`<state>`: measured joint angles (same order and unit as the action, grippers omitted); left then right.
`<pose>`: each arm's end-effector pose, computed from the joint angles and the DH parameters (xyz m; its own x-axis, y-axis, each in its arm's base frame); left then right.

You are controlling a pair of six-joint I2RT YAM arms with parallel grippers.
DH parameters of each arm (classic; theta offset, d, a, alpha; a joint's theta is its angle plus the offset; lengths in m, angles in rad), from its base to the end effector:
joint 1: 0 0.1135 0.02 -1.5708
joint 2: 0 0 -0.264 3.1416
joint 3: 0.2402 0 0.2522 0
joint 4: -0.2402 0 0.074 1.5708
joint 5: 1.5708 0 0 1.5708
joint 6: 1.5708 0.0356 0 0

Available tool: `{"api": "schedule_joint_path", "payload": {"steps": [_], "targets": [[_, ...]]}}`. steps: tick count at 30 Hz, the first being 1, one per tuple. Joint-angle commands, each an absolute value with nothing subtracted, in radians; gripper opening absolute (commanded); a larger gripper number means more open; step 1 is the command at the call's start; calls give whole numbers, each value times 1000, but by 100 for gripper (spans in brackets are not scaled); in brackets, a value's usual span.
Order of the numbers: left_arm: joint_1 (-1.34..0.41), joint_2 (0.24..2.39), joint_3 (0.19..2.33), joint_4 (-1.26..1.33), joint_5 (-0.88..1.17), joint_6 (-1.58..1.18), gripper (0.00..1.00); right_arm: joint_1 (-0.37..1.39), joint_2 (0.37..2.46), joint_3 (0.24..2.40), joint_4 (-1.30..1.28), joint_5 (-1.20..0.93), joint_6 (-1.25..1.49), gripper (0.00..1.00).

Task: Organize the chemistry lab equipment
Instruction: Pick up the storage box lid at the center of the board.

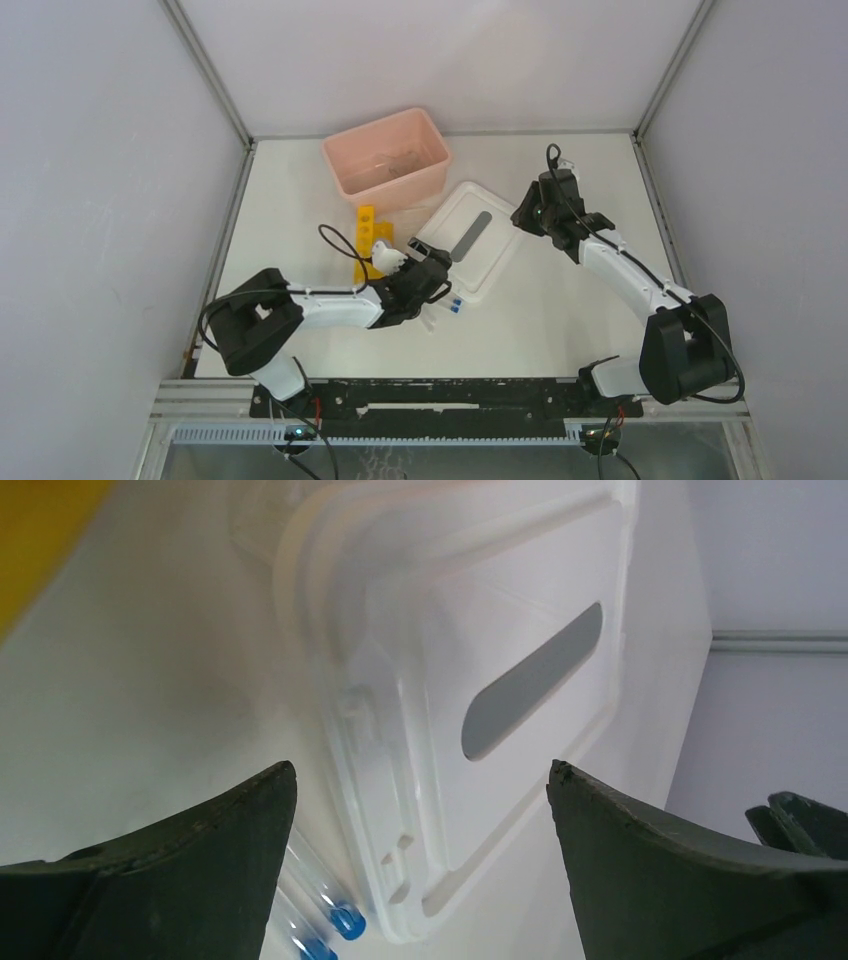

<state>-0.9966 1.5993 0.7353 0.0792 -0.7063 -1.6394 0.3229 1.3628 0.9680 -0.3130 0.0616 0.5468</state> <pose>0.1844 -0.2425 0.1586 -0.3621 -0.8376 -0.4091 -0.4096 0.5372 -0.7373 0.2832 0.0924 0.2618 -0.6683 0.3237 -0.6698 0.0880 0.9285 0.3609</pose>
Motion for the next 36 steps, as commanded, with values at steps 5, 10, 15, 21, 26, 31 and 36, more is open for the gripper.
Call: {"api": "schedule_joint_path", "payload": {"steps": [5, 10, 15, 21, 26, 31, 36], "targets": [[-1045, 1661, 853, 25, -775, -1602, 97, 315, 1358, 974, -262, 39, 532, 32], [-1051, 1703, 881, -41, -784, -1630, 98, 314, 1344, 962, -251, 22, 534, 32], [-1061, 1698, 878, -80, -813, -1658, 98, 314, 1339, 944, -234, 11, 537, 32], [-1062, 1724, 916, -86, -854, -1627, 98, 313, 1335, 931, -226, 11, 537, 32], [-1062, 1749, 926, -41, -859, -1606, 98, 304, 1336, 928, -218, 11, 537, 32], [-1062, 1779, 928, -5, -845, -1604, 98, 302, 1338, 920, -207, 11, 537, 31], [-1062, 1814, 850, 176, -817, -1633, 98, 298, 1336, 893, -178, 10, 544, 31]]}}
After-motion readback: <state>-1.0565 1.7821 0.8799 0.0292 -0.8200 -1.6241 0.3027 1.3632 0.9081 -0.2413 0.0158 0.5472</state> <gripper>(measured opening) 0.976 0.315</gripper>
